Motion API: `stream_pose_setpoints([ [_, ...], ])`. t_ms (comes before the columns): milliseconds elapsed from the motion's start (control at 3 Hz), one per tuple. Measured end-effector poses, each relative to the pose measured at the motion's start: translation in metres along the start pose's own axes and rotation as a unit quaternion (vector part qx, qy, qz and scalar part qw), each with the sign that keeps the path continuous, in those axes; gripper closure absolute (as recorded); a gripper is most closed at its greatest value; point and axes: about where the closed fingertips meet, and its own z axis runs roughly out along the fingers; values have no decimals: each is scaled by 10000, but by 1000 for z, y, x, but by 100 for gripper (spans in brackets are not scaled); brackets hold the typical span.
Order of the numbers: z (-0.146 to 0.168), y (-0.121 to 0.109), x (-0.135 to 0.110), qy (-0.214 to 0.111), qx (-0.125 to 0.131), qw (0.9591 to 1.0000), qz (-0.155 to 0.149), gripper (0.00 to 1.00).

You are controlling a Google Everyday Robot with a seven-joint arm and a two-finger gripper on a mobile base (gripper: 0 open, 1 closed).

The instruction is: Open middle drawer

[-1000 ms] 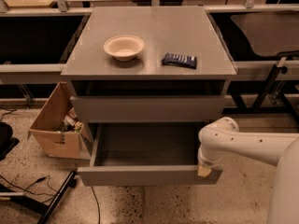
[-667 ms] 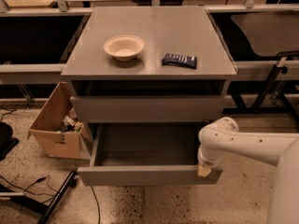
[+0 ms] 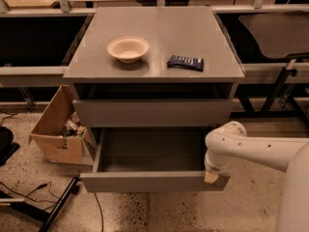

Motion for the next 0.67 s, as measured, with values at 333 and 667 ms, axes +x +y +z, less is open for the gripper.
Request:
stream_pose_setpoints([
  [333,0,0,0,0,0,10000,0,12],
  [667,2,2,-1,24,-39,10000,-8,1],
])
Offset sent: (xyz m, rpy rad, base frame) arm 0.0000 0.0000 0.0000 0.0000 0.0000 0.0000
